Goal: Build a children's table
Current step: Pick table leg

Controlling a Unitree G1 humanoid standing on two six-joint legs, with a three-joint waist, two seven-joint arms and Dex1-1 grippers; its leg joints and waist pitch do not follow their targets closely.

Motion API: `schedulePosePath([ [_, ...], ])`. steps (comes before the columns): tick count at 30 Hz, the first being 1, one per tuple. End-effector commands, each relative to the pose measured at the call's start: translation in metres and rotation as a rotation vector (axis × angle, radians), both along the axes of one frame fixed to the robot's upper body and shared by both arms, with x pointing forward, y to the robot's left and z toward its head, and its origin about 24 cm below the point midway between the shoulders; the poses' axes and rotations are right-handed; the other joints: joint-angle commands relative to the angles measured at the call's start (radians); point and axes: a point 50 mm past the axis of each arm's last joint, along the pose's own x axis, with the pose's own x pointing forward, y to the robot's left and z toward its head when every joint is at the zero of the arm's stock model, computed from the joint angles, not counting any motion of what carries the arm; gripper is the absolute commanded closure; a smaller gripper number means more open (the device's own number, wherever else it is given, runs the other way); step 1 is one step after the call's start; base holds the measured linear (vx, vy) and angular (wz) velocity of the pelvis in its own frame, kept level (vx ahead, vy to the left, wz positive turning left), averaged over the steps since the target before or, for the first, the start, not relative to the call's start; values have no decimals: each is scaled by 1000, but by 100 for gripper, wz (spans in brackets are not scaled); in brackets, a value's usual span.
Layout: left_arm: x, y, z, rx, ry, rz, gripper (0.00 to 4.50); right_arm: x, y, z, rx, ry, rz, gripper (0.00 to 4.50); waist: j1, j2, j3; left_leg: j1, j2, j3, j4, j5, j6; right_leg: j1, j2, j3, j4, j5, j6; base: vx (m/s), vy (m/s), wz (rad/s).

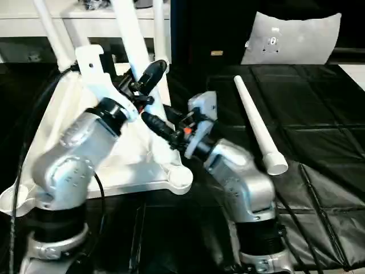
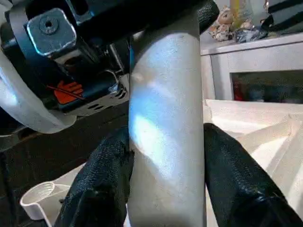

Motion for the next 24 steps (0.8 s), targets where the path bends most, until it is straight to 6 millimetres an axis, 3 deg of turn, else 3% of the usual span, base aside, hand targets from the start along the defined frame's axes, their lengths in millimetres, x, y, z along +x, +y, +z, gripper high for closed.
schedulePosePath([
  [1, -2, 0, -1, 11, -3, 20, 264, 2, -3, 0, -6, -11, -49, 264, -7, -3, -60, -5, 47, -11, -73, 0, 36, 68, -78, 57, -71, -40, -180, 0, 0, 0],
  [10, 7, 10, -10, 71, 53, 53, 267, 3, -4, -3, -61, -30, -70, 264, -19, -4, -61, -5, 45, -12, -71, 13, 44, 68, -76, 56, -68, -20, -188, 0, 0, 0],
  [11, 8, 11, -10, 70, 54, 51, 267, 3, -4, -3, -61, -26, -69, 229, -20, -4, -61, -6, 45, -12, -71, 15, 45, 70, -77, 56, -68, -14, -190, 0, 0, 0],
  [12, 11, 15, -9, 68, 51, 20, 267, 5, -7, -3, -76, -23, -66, 208, -23, -13, -61, -6, 44, -10, -71, 21, 50, 71, -76, 56, -69, -11, -189, 0, 0, 0],
  [13, 13, 16, -8, 67, 48, 0, 267, 5, -9, -2, -87, -25, -65, 194, -21, -7, -63, -4, 43, -11, -70, 33, 49, 69, -76, 56, -65, -10, -190, 0, 0, 0],
  [15, 15, 20, -4, 59, 34, -75, 267, 4, -13, 0, -102, -17, -14, 194, -23, -12, -62, -4, 40, -10, -69, 35, 55, 71, -73, 56, -65, -9, -187, 0, 0, 0],
  [18, 15, 21, -1, 65, 15, -179, 268, 4, -19, 3, -126, -17, 24, 154, -24, -8, -63, -3, 41, -10, -67, 51, 61, 70, -75, 56, -61, 8, -195, 0, 0, 0],
  [19, 14, 21, 0, 62, 10, -232, 268, 3, -21, 7, -112, -10, 60, 149, -24, -12, -65, -3, 42, -8, -66, 59, 66, 71, -76, 56, -60, 23, -205, 0, 0, 0],
  [24, 10, 19, 6, 63, -28, -405, 268, 2, -32, 18, -109, 33, 178, 110, -18, -10, -67, 1, 42, -8, -63, 77, 98, 71, -75, 56, -53, 54, -241, 0, 0, 0],
])
